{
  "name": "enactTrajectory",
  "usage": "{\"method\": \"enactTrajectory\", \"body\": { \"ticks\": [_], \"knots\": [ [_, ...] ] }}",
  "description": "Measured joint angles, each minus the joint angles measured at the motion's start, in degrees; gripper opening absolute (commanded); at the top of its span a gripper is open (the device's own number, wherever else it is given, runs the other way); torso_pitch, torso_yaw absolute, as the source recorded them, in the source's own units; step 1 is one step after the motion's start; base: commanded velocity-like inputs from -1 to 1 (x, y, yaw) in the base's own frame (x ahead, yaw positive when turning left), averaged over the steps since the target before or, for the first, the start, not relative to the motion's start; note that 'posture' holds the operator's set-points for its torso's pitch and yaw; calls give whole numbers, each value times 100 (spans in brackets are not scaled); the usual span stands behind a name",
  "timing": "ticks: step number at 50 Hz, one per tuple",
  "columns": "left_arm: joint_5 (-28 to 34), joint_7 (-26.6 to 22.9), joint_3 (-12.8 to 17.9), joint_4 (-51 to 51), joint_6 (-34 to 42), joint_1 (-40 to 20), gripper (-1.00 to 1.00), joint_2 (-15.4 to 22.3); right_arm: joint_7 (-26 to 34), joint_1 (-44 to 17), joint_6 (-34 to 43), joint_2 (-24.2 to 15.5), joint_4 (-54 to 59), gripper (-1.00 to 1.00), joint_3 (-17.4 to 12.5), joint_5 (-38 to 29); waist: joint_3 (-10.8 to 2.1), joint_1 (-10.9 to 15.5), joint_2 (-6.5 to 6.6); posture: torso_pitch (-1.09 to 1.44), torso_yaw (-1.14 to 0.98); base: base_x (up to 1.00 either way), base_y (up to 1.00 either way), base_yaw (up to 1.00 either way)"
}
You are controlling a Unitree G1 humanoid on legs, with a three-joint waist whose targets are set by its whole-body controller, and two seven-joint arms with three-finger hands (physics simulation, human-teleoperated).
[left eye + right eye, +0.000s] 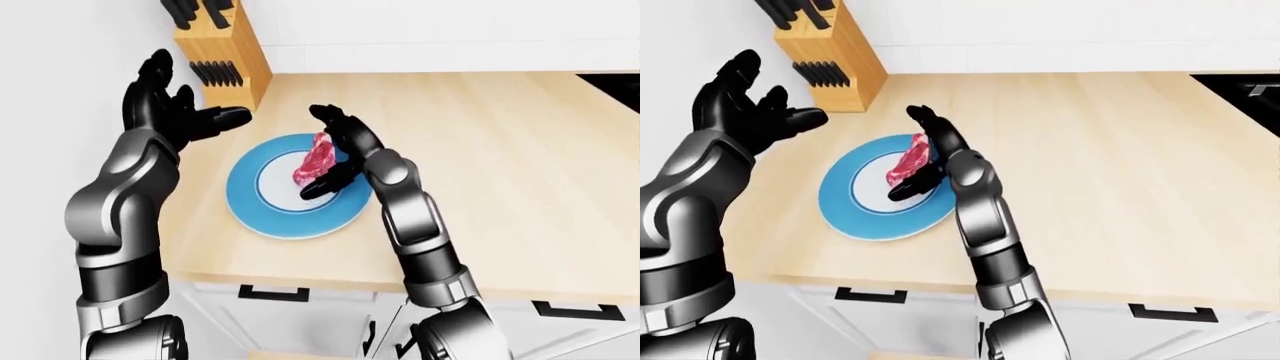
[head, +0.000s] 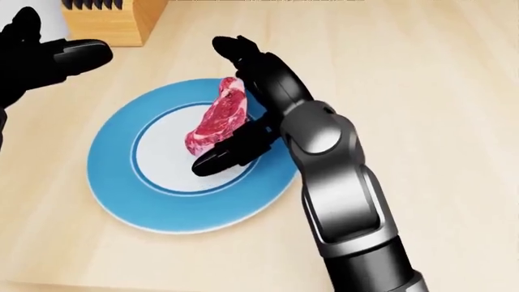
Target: Place the steak on the top rack of the oven.
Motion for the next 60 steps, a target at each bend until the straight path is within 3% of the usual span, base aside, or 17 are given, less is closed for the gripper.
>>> {"method": "enactTrajectory", "body": {
  "ticks": [14,19,21,25,30,44,45,47,49,51,53,60],
  "knots": [
    [3,-16,-11,54,-38,-10,100,4,-38,-6,-178,49,95,51,-9,-99,-4,-14,12,0,0,0,0,0],
    [2,-18,-7,51,-40,-6,100,7,-34,-26,-141,49,70,37,-9,-147,6,-14,10,0,0,0,0,0],
    [2,-19,0,43,-40,3,100,10,-49,-38,-126,59,66,17,-23,-153,11,-16,10,0,0,0,0,0],
    [3,-13,-7,36,-31,6,100,3,-70,-96,-110,35,104,7,-35,-153,22,-16,8,0,0,0,0,0],
    [6,-9,-11,28,-26,10,100,-4,-69,-124,-112,56,107,9,1,-130,39,-17,7,0,0,0,0,0],
    [-9,12,12,-9,16,12,100,10,-233,-488,-111,32,134,-11,-52,-80,87,4,4,0,0,0,0,0],
    [-15,13,13,-14,21,9,100,12,-227,-531,-70,29,87,-15,-48,-74,87,4,3,0,0,0,0,0],
    [-23,12,9,-12,18,1,100,14,-218,-617,-6,21,25,-57,-47,-50,82,6,2,0,0,0,0,0],
    [-27,7,5,-7,5,-3,100,17,-214,-708,49,5,4,-62,-54,-26,78,8,2,0,0,0,0,0],
    [-34,6,9,-17,8,-4,100,22,-207,-797,120,-18,-12,-92,-63,-5,80,9,2,0,0,0,0,0],
    [-35,3,9,-11,1,-10,100,31,-192,-893,207,-49,-12,-100,-91,24,84,12,3,0,0,0,0,0],
    [-10,2,1,10,-15,-12,100,18,-202,-1163,450,-187,-44,-100,-177,131,102,15,2,0,0,0,0,0]
  ]
}}
